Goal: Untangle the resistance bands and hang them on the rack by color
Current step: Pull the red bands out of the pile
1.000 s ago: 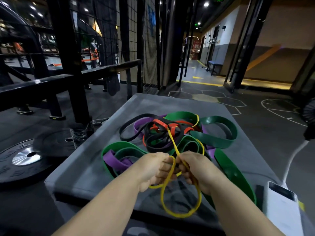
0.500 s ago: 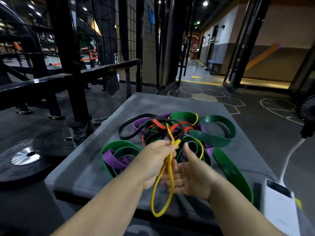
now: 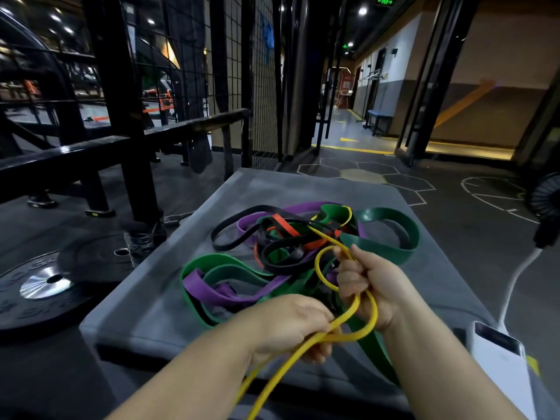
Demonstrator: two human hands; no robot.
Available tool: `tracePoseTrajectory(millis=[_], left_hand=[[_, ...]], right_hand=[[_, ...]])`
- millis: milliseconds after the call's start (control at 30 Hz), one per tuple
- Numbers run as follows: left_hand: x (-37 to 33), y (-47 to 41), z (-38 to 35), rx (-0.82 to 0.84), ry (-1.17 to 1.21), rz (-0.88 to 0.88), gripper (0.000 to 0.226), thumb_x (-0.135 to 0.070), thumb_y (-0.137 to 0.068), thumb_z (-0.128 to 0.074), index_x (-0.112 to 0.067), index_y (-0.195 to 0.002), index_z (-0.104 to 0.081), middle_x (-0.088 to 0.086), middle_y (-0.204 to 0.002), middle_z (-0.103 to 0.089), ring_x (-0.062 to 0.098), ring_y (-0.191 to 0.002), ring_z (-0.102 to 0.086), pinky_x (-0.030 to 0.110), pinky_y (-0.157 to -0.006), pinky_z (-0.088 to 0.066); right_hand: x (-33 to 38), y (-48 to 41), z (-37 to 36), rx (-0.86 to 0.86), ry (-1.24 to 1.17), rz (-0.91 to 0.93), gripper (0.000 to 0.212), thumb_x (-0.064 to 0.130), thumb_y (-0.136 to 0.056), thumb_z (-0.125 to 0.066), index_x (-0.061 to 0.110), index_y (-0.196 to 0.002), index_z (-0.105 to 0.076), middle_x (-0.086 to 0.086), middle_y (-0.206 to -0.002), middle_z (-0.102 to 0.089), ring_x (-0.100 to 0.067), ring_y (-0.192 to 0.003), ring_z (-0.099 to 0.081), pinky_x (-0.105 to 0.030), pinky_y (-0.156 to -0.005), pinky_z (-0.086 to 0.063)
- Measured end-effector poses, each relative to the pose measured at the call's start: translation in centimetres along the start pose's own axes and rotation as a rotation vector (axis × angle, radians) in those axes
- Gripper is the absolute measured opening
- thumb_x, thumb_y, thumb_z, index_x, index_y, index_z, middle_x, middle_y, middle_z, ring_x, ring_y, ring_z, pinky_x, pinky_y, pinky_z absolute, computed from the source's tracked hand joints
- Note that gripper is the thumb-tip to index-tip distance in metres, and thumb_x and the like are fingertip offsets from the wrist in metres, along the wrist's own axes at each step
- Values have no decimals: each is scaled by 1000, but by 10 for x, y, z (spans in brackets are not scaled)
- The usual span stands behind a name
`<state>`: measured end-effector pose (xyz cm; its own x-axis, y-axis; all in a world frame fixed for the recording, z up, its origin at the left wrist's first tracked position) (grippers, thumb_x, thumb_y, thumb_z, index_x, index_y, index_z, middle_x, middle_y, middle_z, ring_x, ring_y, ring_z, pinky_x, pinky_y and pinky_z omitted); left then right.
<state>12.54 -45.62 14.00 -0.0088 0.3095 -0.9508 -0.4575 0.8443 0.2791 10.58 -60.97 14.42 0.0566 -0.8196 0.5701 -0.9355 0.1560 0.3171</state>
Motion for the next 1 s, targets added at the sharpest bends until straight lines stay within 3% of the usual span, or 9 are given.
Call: tracePoseTrajectory(millis=[133, 267, 400, 500, 600, 667, 767, 833, 1000], left_hand=[[10, -18, 15, -194, 321, 71, 26, -17, -97, -37, -9, -99, -62, 4, -80, -66, 22, -75, -60, 28, -70, -47], [-3, -22, 25, -161, 722, 7, 40, -38, -97, -41, -6, -93, -65, 17, -83, -59, 25, -65, -60, 29, -61, -52], [-16, -15, 34, -177, 971, -79, 39, -27, -98, -38, 3, -95, -63, 6, -68, -66, 17, -53, -63, 29, -60, -57], [-18, -12, 36, -291, 859, -80, 29, -24, -102, -38, -6, -91, -59, -6, -49, -40, 6, -37, -34, 24, -47, -43], [-24, -3, 22, -247, 573, -146, 32, -27, -103, -36, -9, -84, -54, -8, -47, -31, 3, -37, -24, 25, -53, -23], [-26, 5, 7, -88, 336, -187, 30, -25, -102, -37, -12, -80, -52, -9, -48, -31, 3, -38, -24, 25, -52, -24], [-21, 13, -10, 166, -12, -159, 30, -23, -103, -37, -14, -82, -55, -8, -52, -34, 4, -44, -30, 21, -53, -37], [-15, 13, -9, 257, -91, -77, 29, -21, -104, -36, -15, -84, -57, -6, -56, -38, 5, -47, -34, 21, -58, -41], [3, -3, 16, 90, 28, 38, 41, -48, -95, -47, -12, -98, -66, 4, -88, -68, 13, -77, -63, 24, -75, -51]], right_hand=[[-5, 12, -13, 3, 414, 189, 29, 23, -103, -39, 11, -81, -53, 5, -51, -29, -4, -36, -20, -14, -31, -15], [-32, 28, -24, 238, 829, 52, 29, 20, -104, -34, 15, -78, -45, 4, -52, -30, -5, -37, -23, -14, -33, -19], [-50, 30, -19, 358, 1085, -25, 26, 18, -104, -40, 9, -84, -55, -1, -55, -46, -12, -44, -44, -22, -45, -41], [-44, 22, -10, 339, 1139, -95, 47, 50, -97, -42, 11, -95, -67, -11, -84, -69, -17, -75, -67, -23, -71, -50], [-35, 13, -1, 280, 867, -199, 83, 82, -80, -27, 15, -96, -75, -4, -89, -73, -16, -79, -69, -32, -77, -49], [-27, 11, -3, 243, 511, -199, 88, 78, -85, -24, 6, -99, -72, -12, -85, -72, -24, -72, -71, -39, -73, -54], [-17, 5, -8, 99, 87, -119, 58, 47, -96, -43, -8, -107, -58, -20, -82, -70, -30, -64, -72, -40, -56, -60], [-11, -3, -4, -4, -84, -60, 38, 29, -98, -46, -7, -95, -58, -8, -62, -61, -16, -43, -61, -26, -42, -54], [-6, -4, 1, -93, 201, 40, 31, 26, -103, -39, 7, -84, -56, 7, -51, -27, -3, -33, -22, -14, -28, -20]])
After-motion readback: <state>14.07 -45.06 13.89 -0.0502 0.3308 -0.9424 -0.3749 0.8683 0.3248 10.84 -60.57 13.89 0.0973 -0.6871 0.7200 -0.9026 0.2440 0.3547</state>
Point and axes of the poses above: each hand's wrist, its own y-axis away from the middle knuckle, its own z-axis out of the back of the hand, x = y × z, the point moved 2 cm from there along -y, towards the middle knuckle
